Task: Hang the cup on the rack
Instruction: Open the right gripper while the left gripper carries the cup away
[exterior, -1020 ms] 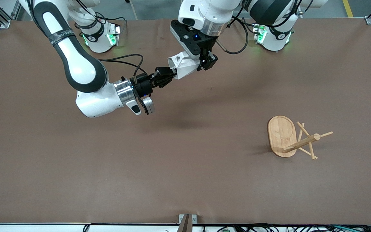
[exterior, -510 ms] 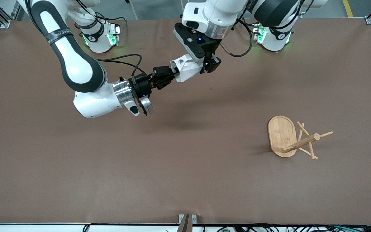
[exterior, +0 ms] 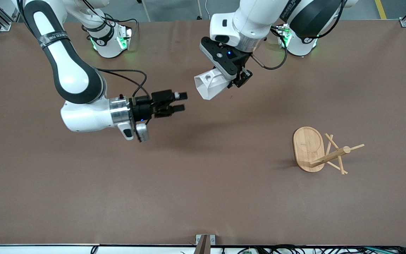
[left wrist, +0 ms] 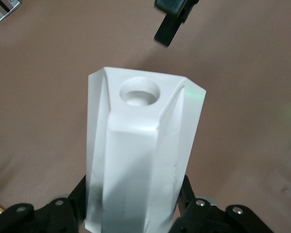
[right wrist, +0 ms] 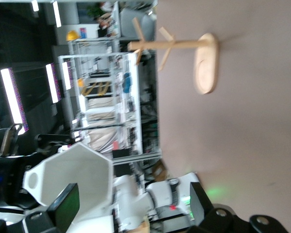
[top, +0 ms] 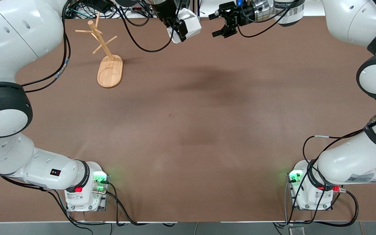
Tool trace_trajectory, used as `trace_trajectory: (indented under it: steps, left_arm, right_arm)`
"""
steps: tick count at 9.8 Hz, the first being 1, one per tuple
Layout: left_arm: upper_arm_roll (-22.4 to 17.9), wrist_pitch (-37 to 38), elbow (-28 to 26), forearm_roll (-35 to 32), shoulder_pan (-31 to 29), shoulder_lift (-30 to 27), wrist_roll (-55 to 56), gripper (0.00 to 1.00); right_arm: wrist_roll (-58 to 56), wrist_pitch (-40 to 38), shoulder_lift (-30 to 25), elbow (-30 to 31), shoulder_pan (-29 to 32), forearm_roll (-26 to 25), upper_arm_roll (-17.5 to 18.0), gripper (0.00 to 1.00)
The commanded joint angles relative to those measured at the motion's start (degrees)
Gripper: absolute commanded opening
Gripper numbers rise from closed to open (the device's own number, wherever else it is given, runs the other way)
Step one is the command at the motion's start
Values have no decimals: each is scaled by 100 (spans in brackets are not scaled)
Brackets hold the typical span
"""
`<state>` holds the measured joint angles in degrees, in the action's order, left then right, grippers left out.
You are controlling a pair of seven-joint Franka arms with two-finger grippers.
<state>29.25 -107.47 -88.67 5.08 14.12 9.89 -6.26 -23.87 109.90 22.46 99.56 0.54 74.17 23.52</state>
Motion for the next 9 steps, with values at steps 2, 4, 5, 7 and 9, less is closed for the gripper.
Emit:
trace_trajectory:
  steps: [2,4,5,7,9]
  left_arm:
    - [28,59,-203,-95,-530,172,562,0]
    - [28,103,-212,-52,-1040,189,817,0]
    - [28,103,-221,-69,-1199,198,1332,0]
    - [28,112,-308,-69,-1568,294,1557,0]
    - [20,-89,-869,-174,-1902,242,1671,0]
  right_arm:
    - [23,-91,-329,107,78,-1251,-697,100]
    - [67,-433,-680,152,69,-2182,-1189,100]
    - [76,-565,-847,152,69,-2753,-1505,100]
    - [76,-610,-1094,117,69,-3703,-2024,100]
    - [102,-601,-1383,117,61,-4555,-2359,100]
